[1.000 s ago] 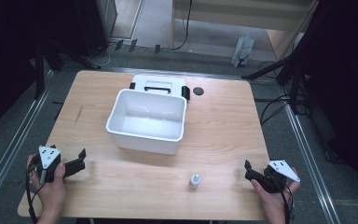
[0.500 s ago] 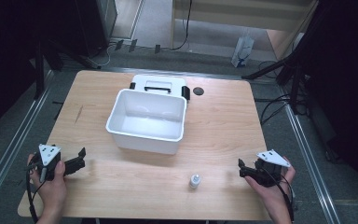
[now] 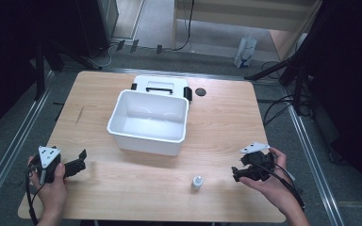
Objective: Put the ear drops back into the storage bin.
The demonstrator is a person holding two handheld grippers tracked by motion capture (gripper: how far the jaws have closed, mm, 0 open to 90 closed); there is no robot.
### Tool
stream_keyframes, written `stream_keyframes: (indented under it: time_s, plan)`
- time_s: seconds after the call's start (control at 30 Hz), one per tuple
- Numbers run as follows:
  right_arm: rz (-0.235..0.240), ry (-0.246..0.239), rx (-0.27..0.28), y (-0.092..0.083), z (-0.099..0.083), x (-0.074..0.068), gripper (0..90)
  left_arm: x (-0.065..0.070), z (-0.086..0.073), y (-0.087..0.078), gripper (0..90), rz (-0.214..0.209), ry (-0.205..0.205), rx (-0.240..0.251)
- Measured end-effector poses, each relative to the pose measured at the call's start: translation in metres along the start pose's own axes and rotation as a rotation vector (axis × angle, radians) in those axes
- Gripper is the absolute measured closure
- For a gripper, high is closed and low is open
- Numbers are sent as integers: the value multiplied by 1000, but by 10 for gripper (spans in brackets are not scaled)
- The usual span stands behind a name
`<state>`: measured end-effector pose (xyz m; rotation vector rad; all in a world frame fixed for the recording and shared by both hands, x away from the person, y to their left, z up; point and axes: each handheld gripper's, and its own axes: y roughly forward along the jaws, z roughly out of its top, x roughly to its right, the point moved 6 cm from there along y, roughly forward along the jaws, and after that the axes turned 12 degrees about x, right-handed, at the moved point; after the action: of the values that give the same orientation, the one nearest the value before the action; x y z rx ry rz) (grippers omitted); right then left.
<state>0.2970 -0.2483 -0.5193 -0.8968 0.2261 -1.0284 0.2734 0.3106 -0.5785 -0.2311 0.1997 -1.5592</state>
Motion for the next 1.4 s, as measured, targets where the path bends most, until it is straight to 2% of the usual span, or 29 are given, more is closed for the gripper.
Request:
stream_keyframes:
  time_s: [0.03, 0.07, 0.13, 0.17, 0.27, 0.33, 0.37, 0.43, 0.47, 0.5, 0.53, 0.77, 0.9, 0.97, 1.03, 1.13, 1.23, 1.4]
  plan:
    - [23, -38, -42, -1, 3, -7, 123, 0, 0, 0, 4, 2, 0, -2]
    - [23, -38, -42, -1, 3, -7, 123, 0, 0, 0, 4, 2, 0, -2]
    - [51, -90, -75, -2, 10, -16, 126, 0, 0, 0, 4, -1, 0, 0]
    - [51, -90, -75, -2, 10, -16, 126, 0, 0, 0, 4, -1, 0, 0]
    - [110, -137, -139, -4, 19, -28, 133, 0, 0, 0, 4, -3, -2, 2]
    - [124, -150, -151, -4, 21, -31, 133, 0, 0, -1, 4, -2, -2, 2]
    - [150, -173, -170, -5, 26, -38, 141, -1, 0, -1, 4, -3, -4, 7]
    - [180, -183, -189, -7, 31, -46, 153, -1, 0, -1, 4, -5, -5, 8]
    - [180, -183, -189, -7, 31, -46, 153, -1, 0, -1, 4, -5, -5, 8]
    - [211, -205, -203, -7, 36, -56, 161, -1, 0, -1, 4, -3, -4, 5]
    - [211, -205, -203, -7, 36, -56, 161, -1, 0, -1, 4, -3, -4, 5]
    - [286, -283, -218, -11, 49, -92, 226, 0, 0, -1, 4, -2, -3, 6]
    - [305, -314, -215, -12, 52, -102, 319, -1, 0, -1, 4, -1, -2, 6]
    - [334, -340, -226, -12, 52, -111, 411, -1, 0, -1, 4, -1, -3, 7]
    - [357, -359, -234, -11, 53, -117, 454, -1, 0, -1, 4, -2, -2, 7]
    - [391, -372, -244, -10, 54, -125, 518, 0, 0, -1, 4, -2, -2, 5]
    - [398, -380, -252, -6, 56, -130, 549, 0, 0, 0, 4, -2, -4, 2]
    - [414, -353, -288, 1, 56, -133, 634, 0, 0, 0, 4, -2, -7, 3]
